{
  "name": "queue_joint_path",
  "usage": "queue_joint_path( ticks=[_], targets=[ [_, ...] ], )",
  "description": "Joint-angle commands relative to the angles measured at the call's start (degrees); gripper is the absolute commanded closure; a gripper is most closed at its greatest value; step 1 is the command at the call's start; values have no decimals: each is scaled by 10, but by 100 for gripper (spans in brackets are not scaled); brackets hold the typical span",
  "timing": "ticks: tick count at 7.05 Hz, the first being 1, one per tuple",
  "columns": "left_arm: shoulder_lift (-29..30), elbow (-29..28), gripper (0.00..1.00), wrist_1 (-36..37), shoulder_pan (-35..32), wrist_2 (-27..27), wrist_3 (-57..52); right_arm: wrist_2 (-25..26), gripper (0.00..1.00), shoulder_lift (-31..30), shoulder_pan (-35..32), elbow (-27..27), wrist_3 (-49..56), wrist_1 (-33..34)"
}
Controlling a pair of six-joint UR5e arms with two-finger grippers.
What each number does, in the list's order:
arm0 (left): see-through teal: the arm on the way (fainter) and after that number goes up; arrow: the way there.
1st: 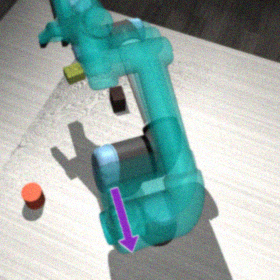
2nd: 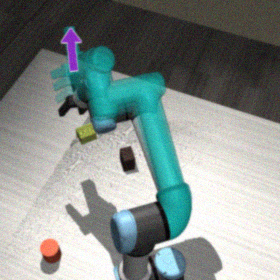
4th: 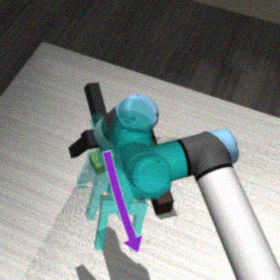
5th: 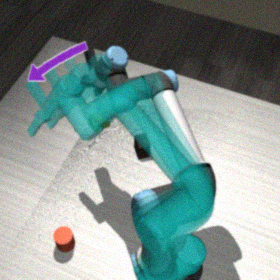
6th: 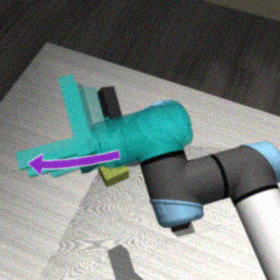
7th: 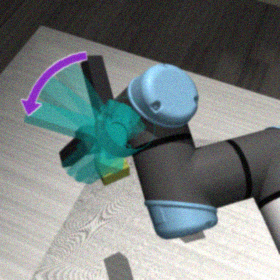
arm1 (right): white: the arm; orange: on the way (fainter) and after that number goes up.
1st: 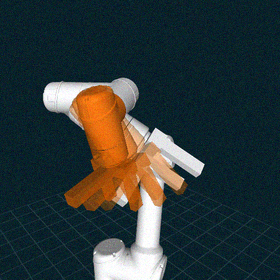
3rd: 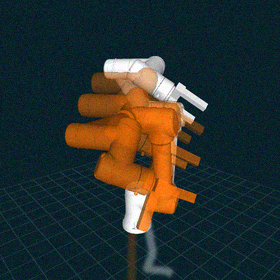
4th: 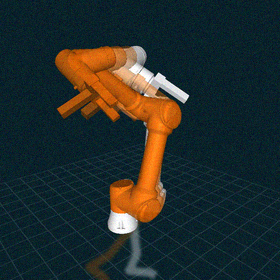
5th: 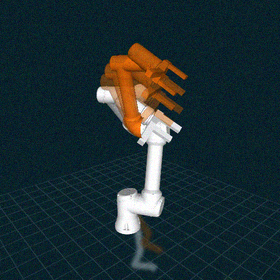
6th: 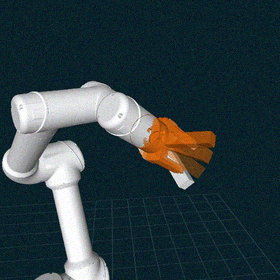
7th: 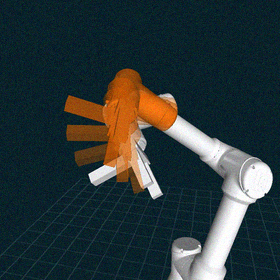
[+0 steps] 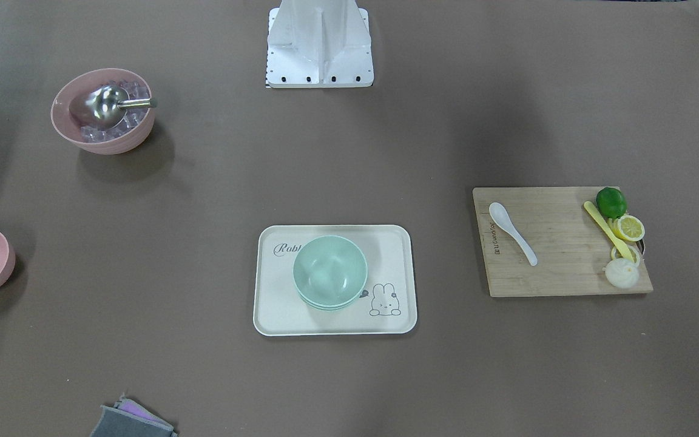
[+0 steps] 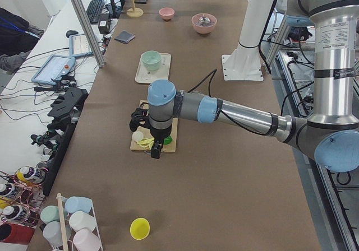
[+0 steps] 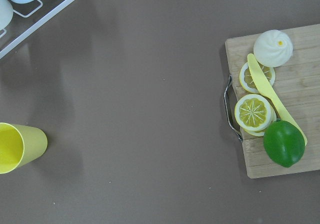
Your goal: Stack pink bowl on green and place spoon
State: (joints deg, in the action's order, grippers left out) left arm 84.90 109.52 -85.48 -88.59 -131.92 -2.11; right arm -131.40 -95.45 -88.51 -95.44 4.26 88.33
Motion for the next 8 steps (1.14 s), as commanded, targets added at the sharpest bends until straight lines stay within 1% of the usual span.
queue_joint_path(
  ticks=[1, 2, 3, 4, 6, 7, 8],
  targets=[
    [0, 5, 2, -1, 0, 1, 0, 0, 0, 0, 0, -3, 0, 0],
    [0, 10, 2, 0, 0, 0, 0, 0, 0, 0, 0, -5, 0, 0],
    [0, 11, 2, 0, 0, 0, 0, -20, 0, 0, 0, -5, -2, 0],
    [0, 17, 2, -1, 0, 0, 0, -65, 0, -1, -1, -7, -3, -7],
    [10, 19, 2, -3, 1, 1, 1, -90, 0, -2, -2, -10, -16, -104],
    [24, 20, 2, -5, 0, 1, 3, -92, 0, -3, -9, -19, -36, -112],
    [43, 20, 2, -18, 0, 0, 4, -91, 0, -5, -11, -45, -37, -116]
  ],
)
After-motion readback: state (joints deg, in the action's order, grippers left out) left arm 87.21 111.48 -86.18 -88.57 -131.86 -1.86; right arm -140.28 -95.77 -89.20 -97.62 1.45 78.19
